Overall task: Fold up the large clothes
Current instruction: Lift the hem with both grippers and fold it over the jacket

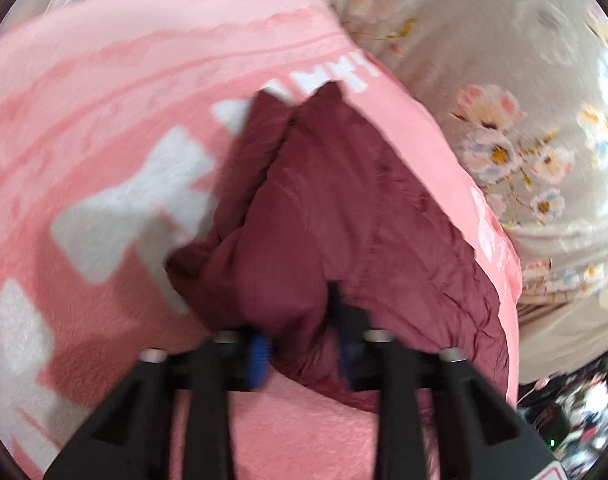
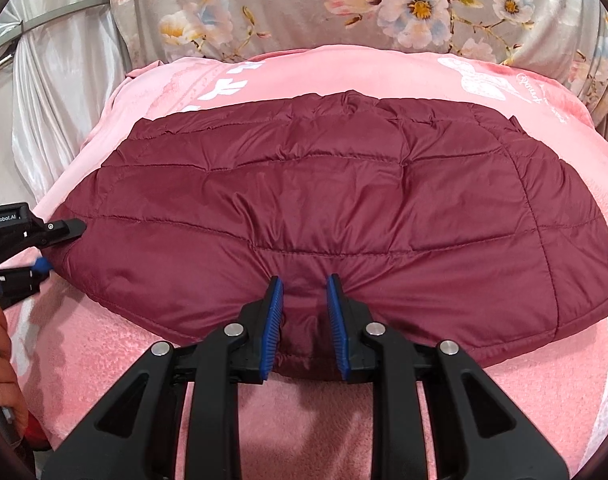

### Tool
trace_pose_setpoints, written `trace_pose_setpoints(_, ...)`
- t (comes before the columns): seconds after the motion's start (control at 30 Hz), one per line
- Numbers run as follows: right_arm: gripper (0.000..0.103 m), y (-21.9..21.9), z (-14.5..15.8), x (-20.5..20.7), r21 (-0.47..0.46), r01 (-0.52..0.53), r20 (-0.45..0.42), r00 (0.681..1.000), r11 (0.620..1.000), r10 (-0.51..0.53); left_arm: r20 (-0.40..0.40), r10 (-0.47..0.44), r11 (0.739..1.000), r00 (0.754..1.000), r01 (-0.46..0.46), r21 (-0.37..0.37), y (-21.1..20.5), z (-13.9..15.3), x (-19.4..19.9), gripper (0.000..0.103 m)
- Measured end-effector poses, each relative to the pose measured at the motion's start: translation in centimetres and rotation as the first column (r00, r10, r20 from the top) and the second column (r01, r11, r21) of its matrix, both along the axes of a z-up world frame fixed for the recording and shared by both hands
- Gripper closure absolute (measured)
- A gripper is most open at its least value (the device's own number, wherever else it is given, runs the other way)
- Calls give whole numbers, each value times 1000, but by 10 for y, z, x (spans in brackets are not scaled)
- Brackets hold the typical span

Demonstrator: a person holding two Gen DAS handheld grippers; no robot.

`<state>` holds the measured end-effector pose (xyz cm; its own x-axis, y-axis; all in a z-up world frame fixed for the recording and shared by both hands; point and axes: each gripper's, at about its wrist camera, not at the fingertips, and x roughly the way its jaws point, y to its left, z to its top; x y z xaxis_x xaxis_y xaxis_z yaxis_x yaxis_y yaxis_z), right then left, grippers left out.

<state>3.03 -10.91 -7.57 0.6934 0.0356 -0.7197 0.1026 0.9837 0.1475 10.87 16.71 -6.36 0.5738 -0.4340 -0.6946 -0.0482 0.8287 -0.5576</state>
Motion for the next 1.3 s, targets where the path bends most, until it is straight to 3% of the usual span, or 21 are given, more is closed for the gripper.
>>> trace_pose_setpoints(0.07,81,-5,5,-4,25,12,-2,1000,1000,-12,67,-30,999,997,27,44,-6,22,-5,97)
trace_pose_setpoints(0.17,81,-13,13,-14,85,21,-7,1000,996,-20,152,-74,996,986,66,54,-8,57,-13,99)
trace_pose_setpoints(0.3,81,-8,11,-11,180,-40,-43,998,983,49,258,-121,991,958,101,90,-18,104,-27,99)
trace_pose_setpoints(0.43,83,26,0,-1,159,-127,-42,990,979,135,355,-227,969,907,173,177,-56,146,-46,99)
trace_pose_setpoints(0.53,84,28,2,-1,169,-137,-34,989,976,145,372,-331,938,868,258,231,-98,160,-54,99)
trace_pose_setpoints(0.63,84,-2,15,-14,253,-101,-5,994,962,106,355,-423,898,834,334,285,-146,158,-57,98)
trace_pose_setpoints(0.83,84,-82,35,-57,206,84,7,996,975,-87,235,-568,811,789,488,322,-237,116,-63,97)
trace_pose_setpoints(1.0,84,-130,37,-92,187,209,1,977,960,-213,60,-624,745,779,571,344,-295,49,-63,92)
trace_pose_setpoints(1.1,84,-144,37,-102,194,239,0,970,951,-243,9,-621,723,784,568,393,-310,25,-68,88)
trace_pose_setpoints(1.17,82,-151,42,-108,204,246,11,967,948,-253,8,-629,722,777,581,375,-309,30,-74,77)
trace_pose_setpoints(1.23,79,-154,52,-110,207,243,35,966,948,-256,20,-647,735,763,616,283,-299,46,-79,45)
trace_pose_setpoints(1.3,74,-149,64,-113,210,226,74,966,951,-246,73,-640,757,765,613,226,-284,67,-86,33)
